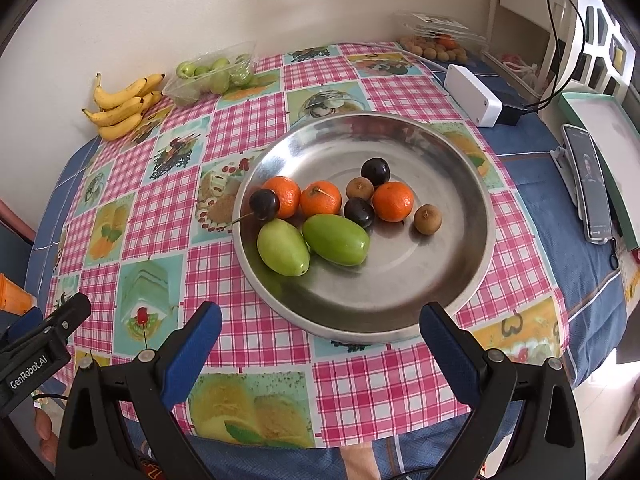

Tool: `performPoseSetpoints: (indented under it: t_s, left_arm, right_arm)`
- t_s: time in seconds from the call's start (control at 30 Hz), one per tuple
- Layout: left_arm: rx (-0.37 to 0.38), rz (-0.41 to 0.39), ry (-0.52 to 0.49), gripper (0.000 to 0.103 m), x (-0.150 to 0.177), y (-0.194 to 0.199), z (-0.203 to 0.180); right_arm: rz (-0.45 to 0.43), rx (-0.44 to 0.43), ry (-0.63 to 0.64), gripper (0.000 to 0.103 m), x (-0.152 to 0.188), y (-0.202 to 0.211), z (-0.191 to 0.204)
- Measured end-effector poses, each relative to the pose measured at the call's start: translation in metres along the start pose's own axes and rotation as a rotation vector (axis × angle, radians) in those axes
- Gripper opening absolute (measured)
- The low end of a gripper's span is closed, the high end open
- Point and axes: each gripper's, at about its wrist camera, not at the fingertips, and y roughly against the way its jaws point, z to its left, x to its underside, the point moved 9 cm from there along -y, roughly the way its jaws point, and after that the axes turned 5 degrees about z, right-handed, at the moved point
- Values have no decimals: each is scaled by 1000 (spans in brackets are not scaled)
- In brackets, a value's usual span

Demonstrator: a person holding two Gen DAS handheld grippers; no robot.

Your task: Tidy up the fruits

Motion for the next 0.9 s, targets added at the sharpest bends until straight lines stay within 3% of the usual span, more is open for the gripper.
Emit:
performPoseSetpoints:
  t_s: [0.9]
  left_arm:
    - [51, -8, -25, 103, -3, 1, -10]
  right_arm:
    - [6, 6, 6, 99, 0, -2, 1]
